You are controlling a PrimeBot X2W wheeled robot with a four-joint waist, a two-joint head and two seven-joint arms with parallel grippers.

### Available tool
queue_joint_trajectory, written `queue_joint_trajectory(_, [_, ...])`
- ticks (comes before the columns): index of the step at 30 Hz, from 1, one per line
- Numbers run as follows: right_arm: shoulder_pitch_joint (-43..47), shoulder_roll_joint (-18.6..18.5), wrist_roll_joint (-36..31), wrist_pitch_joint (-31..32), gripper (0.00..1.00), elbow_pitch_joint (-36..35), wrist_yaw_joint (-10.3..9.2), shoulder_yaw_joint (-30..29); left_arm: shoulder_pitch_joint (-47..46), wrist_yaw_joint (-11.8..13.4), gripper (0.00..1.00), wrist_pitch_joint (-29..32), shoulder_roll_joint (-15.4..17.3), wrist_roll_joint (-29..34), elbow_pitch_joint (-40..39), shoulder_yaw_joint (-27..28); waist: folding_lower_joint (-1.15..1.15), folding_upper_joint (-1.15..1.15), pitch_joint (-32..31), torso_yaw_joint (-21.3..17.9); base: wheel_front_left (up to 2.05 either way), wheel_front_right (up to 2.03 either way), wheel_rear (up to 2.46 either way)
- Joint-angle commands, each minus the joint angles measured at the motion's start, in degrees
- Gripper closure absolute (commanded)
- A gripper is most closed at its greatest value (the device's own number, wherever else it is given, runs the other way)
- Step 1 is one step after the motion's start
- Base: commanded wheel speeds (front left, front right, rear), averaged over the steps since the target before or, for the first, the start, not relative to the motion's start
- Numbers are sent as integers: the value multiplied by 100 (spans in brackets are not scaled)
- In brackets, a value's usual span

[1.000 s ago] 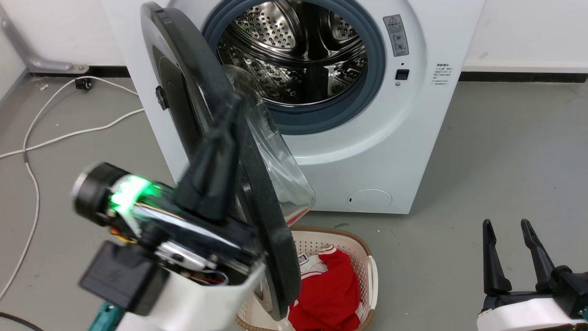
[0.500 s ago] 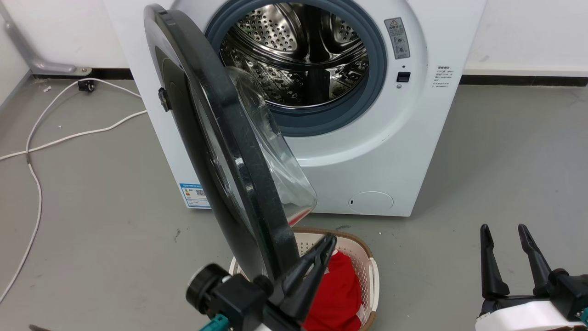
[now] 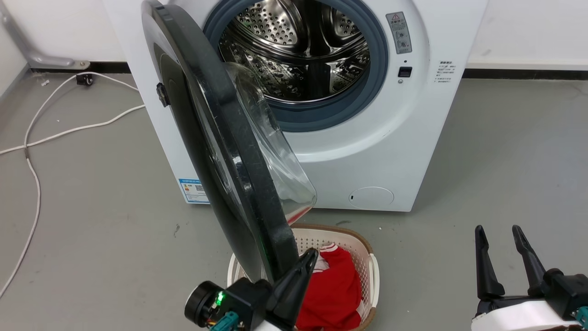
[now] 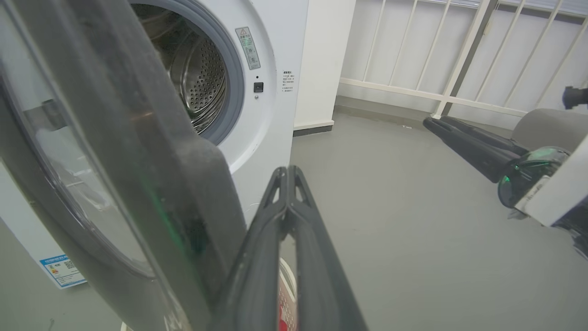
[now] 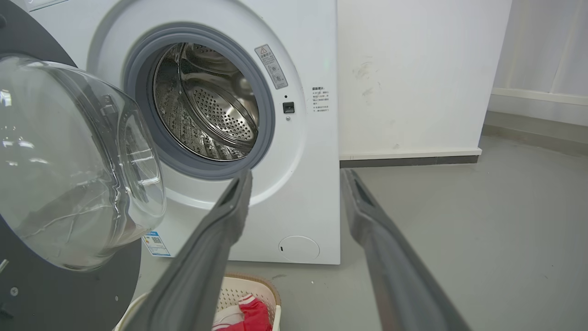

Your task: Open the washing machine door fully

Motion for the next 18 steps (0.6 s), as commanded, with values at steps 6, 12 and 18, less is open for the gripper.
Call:
queue_joint_trajectory(6, [-108, 13, 45, 3, 0, 67, -4, 12, -490, 141, 100, -306, -189, -33, 622, 143, 0, 0, 61, -23, 0, 0, 0])
queue_joint_trajectory(12, [-129, 13, 83, -6, 0, 127, -3, 53, -728, 288, 100, -464, -255, -63, 986, 234, 0, 0, 65, -78, 0, 0, 0])
queue_joint_trajectory(18, [-121, 13, 129, -4, 0, 177, -4, 45, -616, 368, 100, -517, -219, -56, 984, 234, 0, 0, 54, -95, 0, 0, 0])
